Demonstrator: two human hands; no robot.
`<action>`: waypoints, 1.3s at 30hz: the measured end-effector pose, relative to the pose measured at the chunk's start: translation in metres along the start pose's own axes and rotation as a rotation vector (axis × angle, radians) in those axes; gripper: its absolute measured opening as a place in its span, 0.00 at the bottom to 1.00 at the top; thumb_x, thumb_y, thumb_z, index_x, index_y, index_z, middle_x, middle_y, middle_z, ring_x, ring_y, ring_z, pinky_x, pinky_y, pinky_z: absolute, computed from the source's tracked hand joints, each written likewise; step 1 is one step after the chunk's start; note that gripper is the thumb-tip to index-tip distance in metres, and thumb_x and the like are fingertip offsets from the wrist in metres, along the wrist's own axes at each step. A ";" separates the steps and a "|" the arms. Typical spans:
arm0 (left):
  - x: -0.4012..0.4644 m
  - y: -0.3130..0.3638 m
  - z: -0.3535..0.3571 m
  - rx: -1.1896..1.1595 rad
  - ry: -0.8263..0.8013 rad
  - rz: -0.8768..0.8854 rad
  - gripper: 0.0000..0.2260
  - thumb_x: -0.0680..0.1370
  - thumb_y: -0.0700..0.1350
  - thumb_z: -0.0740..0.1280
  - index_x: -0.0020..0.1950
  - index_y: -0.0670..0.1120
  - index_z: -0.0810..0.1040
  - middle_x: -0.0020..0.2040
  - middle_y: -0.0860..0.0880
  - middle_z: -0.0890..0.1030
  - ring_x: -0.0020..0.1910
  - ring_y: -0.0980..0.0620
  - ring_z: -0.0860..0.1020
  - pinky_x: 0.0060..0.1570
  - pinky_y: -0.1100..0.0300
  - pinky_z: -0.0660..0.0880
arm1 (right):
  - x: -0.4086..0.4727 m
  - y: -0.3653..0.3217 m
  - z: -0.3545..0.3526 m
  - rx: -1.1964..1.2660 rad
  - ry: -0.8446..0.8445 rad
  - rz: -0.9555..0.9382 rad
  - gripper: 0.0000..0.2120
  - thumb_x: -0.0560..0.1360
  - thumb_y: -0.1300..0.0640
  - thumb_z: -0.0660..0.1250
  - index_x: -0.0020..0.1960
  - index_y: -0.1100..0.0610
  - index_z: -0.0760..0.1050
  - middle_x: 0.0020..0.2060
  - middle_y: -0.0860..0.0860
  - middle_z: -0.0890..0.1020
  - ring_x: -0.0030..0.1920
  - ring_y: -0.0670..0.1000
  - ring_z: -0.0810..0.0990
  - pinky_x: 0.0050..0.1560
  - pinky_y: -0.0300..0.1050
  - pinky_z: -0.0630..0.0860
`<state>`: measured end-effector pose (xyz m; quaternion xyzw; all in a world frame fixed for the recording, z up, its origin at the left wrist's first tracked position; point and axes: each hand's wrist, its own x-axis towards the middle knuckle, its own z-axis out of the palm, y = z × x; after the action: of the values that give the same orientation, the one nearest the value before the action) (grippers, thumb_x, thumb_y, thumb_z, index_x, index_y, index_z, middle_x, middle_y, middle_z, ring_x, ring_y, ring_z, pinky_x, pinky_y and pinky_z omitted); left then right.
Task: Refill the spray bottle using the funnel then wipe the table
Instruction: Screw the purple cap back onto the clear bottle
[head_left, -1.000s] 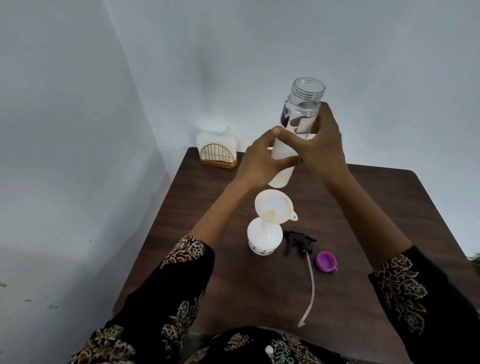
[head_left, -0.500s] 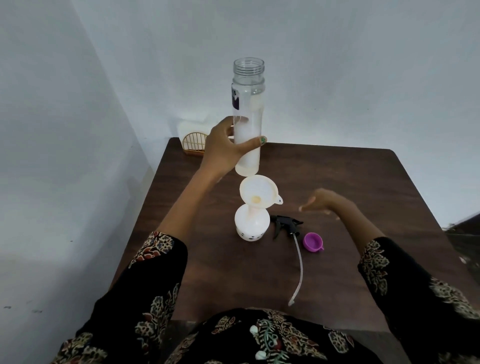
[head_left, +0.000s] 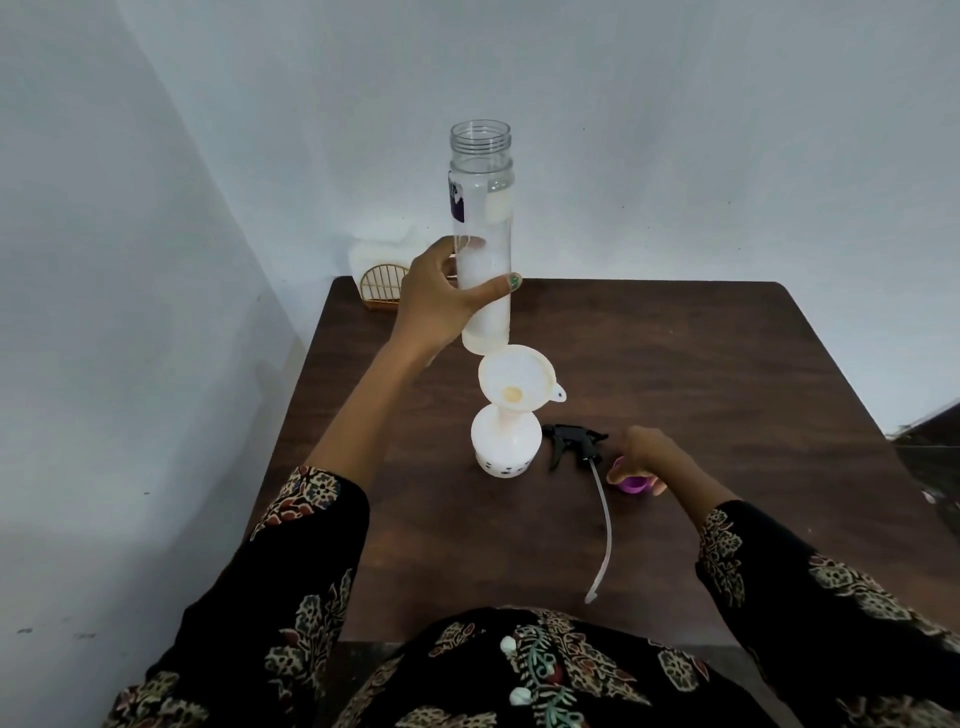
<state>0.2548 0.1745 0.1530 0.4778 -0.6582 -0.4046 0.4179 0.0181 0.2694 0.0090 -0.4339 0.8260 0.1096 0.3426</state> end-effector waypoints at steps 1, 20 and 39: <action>0.000 0.001 0.000 0.002 -0.003 0.003 0.25 0.68 0.51 0.76 0.62 0.48 0.74 0.53 0.56 0.77 0.51 0.57 0.77 0.42 0.72 0.74 | 0.000 0.000 0.000 -0.007 0.004 0.006 0.29 0.66 0.56 0.76 0.62 0.60 0.69 0.60 0.60 0.73 0.54 0.62 0.78 0.49 0.55 0.81; 0.023 0.005 -0.005 -0.046 -0.028 0.001 0.22 0.66 0.52 0.77 0.56 0.55 0.72 0.50 0.58 0.80 0.45 0.64 0.78 0.38 0.70 0.76 | -0.132 -0.145 -0.209 1.343 0.323 -0.924 0.09 0.75 0.57 0.68 0.55 0.57 0.75 0.49 0.55 0.79 0.50 0.53 0.80 0.49 0.46 0.81; 0.031 0.007 -0.028 0.134 -0.036 -0.008 0.28 0.68 0.54 0.74 0.66 0.52 0.69 0.63 0.52 0.75 0.52 0.56 0.74 0.53 0.62 0.74 | -0.180 -0.191 -0.260 0.003 0.274 -1.196 0.20 0.68 0.66 0.73 0.57 0.54 0.76 0.54 0.49 0.78 0.50 0.48 0.78 0.44 0.35 0.78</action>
<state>0.2724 0.1424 0.1739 0.5001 -0.6893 -0.3699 0.3713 0.1168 0.1458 0.3429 -0.8319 0.4761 -0.1596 0.2362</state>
